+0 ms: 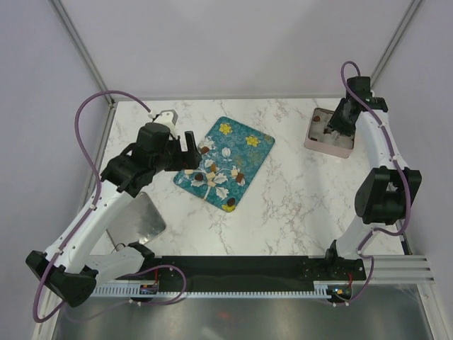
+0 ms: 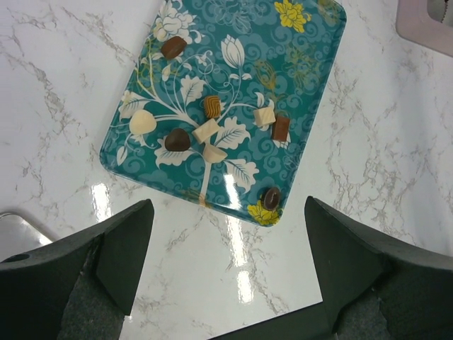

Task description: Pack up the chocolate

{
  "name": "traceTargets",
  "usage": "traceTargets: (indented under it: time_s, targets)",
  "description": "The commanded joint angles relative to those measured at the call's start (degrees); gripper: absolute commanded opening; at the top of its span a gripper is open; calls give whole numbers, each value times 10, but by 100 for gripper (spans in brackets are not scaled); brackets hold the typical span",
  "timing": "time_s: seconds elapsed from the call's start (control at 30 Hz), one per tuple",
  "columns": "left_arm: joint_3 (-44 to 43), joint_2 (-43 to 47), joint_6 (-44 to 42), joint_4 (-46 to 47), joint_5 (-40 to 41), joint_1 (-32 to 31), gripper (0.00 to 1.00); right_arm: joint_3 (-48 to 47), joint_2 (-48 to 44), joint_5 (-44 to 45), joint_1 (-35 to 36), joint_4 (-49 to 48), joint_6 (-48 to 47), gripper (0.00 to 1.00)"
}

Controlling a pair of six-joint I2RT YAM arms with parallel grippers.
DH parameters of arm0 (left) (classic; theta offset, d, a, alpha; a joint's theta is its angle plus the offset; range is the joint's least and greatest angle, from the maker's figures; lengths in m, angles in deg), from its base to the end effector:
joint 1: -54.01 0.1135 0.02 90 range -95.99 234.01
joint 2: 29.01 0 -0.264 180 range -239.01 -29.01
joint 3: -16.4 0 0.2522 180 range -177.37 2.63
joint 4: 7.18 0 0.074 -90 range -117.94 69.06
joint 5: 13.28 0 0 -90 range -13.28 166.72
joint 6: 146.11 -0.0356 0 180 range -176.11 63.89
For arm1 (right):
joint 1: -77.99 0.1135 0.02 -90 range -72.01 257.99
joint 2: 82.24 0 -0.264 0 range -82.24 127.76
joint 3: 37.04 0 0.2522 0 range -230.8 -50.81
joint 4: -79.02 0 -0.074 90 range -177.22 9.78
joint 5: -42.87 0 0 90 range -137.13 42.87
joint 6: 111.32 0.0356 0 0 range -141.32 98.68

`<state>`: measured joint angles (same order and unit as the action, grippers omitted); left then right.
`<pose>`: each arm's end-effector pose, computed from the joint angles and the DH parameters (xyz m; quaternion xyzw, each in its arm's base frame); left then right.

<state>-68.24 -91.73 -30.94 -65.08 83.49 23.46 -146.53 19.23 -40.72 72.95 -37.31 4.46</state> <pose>0.1928 -0.1089 0.3780 0.0150 0.8897 -0.1654 0.4254 0.3821 -0.0377 0.3171 0.2694 0.9152 0.0005 0.2996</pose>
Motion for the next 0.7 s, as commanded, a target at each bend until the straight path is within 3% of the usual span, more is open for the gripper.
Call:
traceTargets:
  time_s: [0.0,0.13,0.27,0.5,0.67]
  targets:
    - [-23,15,-17,-6,36,2,95,-36,-51,16,31,5,8,42]
    - [-29,11,-22,-10,88,8,100,-53,-66,57,107,19,-7,42]
    - [-38,-3,-9,-24,37,16,98,-48,-79,59,178,24,-27,42]
    - [121,92,50,39,-58,16,97,155,-187,-61,277,-29,-58,43]
    - [216,175,50,92,-58,16,97,283,-292,-97,350,-64,-15,46]
